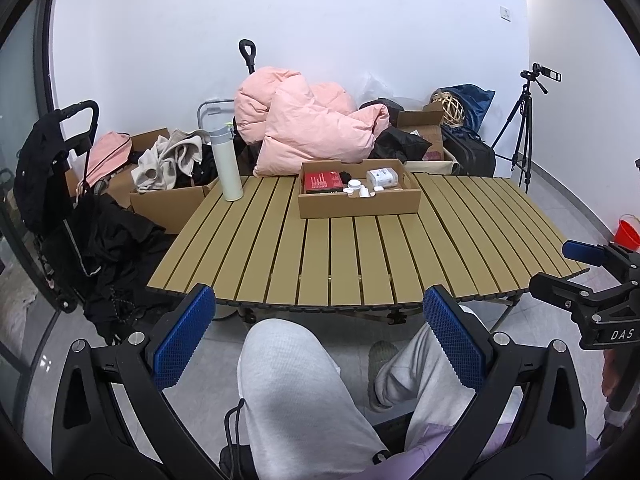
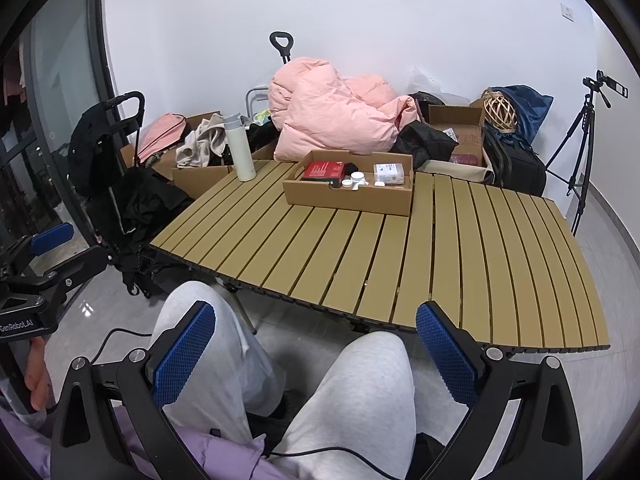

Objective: Organize objects

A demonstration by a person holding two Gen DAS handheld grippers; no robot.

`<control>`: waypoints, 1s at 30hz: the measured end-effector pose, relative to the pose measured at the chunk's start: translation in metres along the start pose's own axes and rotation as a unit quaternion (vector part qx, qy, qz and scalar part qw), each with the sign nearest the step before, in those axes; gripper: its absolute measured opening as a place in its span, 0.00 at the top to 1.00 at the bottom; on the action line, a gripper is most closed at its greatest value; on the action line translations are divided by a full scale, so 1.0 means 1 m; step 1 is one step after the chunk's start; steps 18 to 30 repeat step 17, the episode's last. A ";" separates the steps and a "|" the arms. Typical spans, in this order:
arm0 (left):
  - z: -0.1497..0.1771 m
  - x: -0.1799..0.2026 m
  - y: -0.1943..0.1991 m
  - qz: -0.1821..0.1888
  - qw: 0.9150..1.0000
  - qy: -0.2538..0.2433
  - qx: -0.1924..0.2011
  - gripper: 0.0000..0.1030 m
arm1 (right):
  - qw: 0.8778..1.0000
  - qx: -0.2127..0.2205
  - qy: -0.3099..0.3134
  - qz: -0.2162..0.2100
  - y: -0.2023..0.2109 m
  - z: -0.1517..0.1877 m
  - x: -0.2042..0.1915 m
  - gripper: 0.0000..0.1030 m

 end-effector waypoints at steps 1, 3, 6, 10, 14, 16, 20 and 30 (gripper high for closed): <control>0.000 0.000 0.000 0.000 1.000 0.000 0.000 0.00 | 1.000 -0.001 0.000 0.000 0.000 0.000 0.000 0.01; 0.000 0.001 0.000 -0.001 1.000 -0.002 -0.001 0.00 | 1.000 0.000 -0.001 0.000 0.000 0.000 0.000 0.01; 0.002 0.001 -0.002 -0.007 1.000 -0.015 -0.007 0.00 | 1.000 -0.003 0.001 0.001 0.000 0.001 0.001 0.01; 0.007 0.002 -0.006 0.001 1.000 -0.011 -0.018 0.00 | 1.000 -0.009 0.000 0.002 -0.004 0.003 0.004 0.01; 0.009 0.004 -0.007 0.015 1.000 0.002 -0.024 0.00 | 1.000 -0.011 -0.003 0.003 -0.006 0.004 0.006 0.01; 0.011 0.005 -0.006 0.022 1.000 0.001 -0.021 0.00 | 1.000 -0.010 -0.003 0.003 -0.006 0.004 0.007 0.01; 0.011 0.005 -0.006 0.019 1.000 -0.003 -0.021 0.00 | 1.000 -0.010 -0.003 0.003 -0.006 0.004 0.007 0.01; 0.011 0.005 -0.006 0.019 1.000 -0.003 -0.021 0.00 | 1.000 -0.010 -0.003 0.003 -0.006 0.004 0.007 0.01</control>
Point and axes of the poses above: each gripper's, at about its wrist camera, not at the fingertips, and y roughly against the way its jaws point, x to its right, z to its underside, the point moved 10 cm from there along -y, roughly the way its jaws point, and after that the axes turned 5 degrees about x, right-handed, at the moved point
